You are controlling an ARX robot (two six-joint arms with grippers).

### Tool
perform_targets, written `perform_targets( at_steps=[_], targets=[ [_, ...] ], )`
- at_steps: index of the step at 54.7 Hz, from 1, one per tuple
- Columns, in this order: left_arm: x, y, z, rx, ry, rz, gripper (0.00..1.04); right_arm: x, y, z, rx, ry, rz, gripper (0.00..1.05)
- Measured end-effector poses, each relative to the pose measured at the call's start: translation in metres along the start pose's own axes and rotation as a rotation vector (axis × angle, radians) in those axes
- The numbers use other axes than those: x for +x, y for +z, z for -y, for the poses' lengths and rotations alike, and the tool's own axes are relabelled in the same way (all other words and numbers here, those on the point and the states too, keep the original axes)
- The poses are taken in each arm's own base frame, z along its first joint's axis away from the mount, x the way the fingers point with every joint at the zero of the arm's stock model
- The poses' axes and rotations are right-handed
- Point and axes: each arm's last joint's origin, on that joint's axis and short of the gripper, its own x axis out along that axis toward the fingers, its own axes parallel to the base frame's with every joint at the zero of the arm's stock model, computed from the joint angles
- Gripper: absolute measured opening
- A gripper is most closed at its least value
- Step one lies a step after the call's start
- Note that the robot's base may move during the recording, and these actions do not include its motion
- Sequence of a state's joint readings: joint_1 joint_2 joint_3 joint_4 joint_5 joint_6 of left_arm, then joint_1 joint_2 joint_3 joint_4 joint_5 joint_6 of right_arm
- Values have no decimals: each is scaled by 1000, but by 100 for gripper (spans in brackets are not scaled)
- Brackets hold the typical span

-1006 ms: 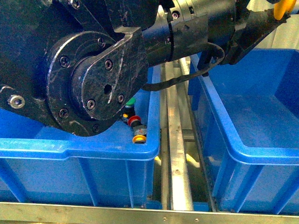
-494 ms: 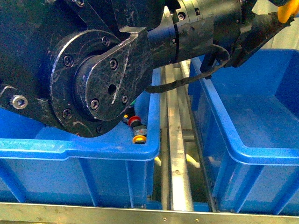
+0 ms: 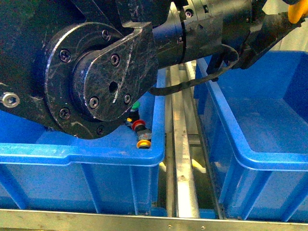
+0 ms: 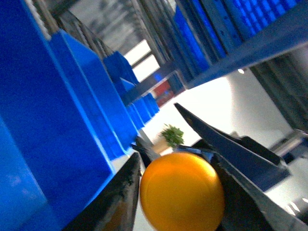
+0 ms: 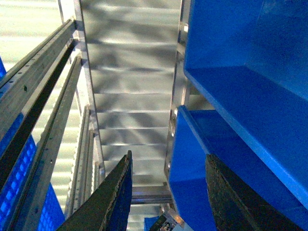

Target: Pick red and yellow buttons and place in box

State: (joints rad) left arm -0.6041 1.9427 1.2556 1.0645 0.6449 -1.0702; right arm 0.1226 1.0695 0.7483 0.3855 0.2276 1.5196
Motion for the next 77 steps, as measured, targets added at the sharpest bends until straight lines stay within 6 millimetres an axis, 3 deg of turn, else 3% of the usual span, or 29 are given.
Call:
perform_targets(
  at_steps=[6, 13, 18, 32, 46, 53, 58, 68, 73, 77],
  targets=[
    [0, 1, -1, 8, 17, 18, 60, -3, 2, -2, -12, 10, 2, 39],
    [-1, 1, -2, 13, 32, 31, 87, -5, 5, -4, -11, 20, 6, 39],
    [-1, 1, -2, 17, 34, 36, 99, -6, 6, -6, -11, 25, 6, 39],
    [-2, 4, -1, 31, 43, 77, 97, -3, 9, 0, -19, 18, 17, 39],
    [-16, 18, 15, 77, 93, 152, 97, 17, 20, 47, -98, -122, 61, 39],
    [-45, 28, 38, 153, 187, 187, 97, 19, 27, 49, -120, -123, 84, 39],
    [-77, 30, 57, 247, 287, 203, 97, 19, 30, 48, -134, -120, 93, 39],
    [-168, 23, 96, 425, 535, 269, 97, 18, 26, 47, -175, -119, 80, 39],
    [-216, 10, 114, 481, 661, 288, 97, 15, 25, 45, -196, -116, 81, 39],
    [-259, -12, 130, 507, 755, 281, 97, 10, 23, 39, -213, -107, 82, 39]
  ],
)
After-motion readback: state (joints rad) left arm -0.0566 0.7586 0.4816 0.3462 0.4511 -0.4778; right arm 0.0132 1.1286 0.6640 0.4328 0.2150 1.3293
